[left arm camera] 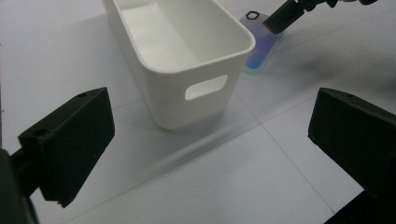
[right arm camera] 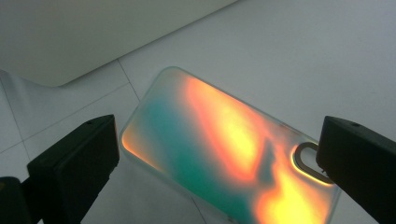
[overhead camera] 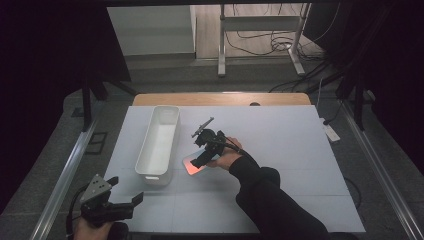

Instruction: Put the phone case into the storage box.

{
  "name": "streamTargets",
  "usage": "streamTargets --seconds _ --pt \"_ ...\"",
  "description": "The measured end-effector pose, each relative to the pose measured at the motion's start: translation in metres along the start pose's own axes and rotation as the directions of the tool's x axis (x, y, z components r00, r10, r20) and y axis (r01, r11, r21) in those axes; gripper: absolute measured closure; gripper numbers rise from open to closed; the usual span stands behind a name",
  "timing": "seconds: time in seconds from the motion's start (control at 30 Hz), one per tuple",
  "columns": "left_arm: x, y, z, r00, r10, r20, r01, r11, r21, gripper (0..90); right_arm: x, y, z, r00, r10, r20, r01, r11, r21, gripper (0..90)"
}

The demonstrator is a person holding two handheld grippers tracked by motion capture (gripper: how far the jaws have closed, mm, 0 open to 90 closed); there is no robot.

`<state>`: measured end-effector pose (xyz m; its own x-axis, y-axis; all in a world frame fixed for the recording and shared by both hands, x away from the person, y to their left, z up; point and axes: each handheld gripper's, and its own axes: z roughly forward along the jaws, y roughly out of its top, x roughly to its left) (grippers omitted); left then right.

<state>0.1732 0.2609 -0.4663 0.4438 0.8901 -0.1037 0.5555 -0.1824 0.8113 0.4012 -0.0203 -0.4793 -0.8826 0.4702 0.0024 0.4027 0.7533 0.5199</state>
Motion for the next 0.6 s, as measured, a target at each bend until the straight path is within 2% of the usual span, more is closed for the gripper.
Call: streamTargets --seconds 0.07,0.2,0.33,0.37,0.5,0.57,0.6 --pt "0.0 0.0 0.0 1.0 0.0 0.0 0.0 1.0 0.0 1.2 0.0012 0.0005 0.0027 0.9999 -0.013 0.006 0.012 1.0 0.01 5.1" --pt "-0.0001 0.0 0.0 1.0 0.002 0.0 -0.002 1.0 0.001 1.3 0.0021 0.0007 0.005 0.9997 -0.024 0.009 0.024 0.999 0.029 23.0" --pt "-0.0002 0.0 0.0 1.0 0.003 0.0 -0.003 1.0 0.0 1.2 0.0018 0.0016 0.006 0.9994 -0.032 -0.011 0.032 0.999 0.038 47.3" --pt "-0.0002 0.0 0.0 1.0 0.003 0.0 -0.003 1.0 0.0 1.2 0.0018 0.0016 0.006 0.9994 -0.032 -0.011 0.032 0.999 0.038 47.3" --pt "-0.0002 0.0 0.0 1.0 0.003 0.001 -0.003 1.0 0.0 1.2 0.0015 0.0022 0.0083 0.9987 -0.044 -0.028 0.045 0.998 0.051 70.5" --pt "-0.0002 0.0 0.0 1.0 0.003 0.001 -0.003 1.0 0.001 1.2 0.0009 0.0028 0.0101 0.9982 -0.044 -0.042 0.046 0.998 0.053 86.3" --pt "-0.0002 0.0 0.0 1.0 0.003 0.001 -0.003 1.0 0.001 1.2 -0.0003 0.0035 0.0109 0.9977 -0.04 -0.055 0.043 0.998 0.056 89.2"
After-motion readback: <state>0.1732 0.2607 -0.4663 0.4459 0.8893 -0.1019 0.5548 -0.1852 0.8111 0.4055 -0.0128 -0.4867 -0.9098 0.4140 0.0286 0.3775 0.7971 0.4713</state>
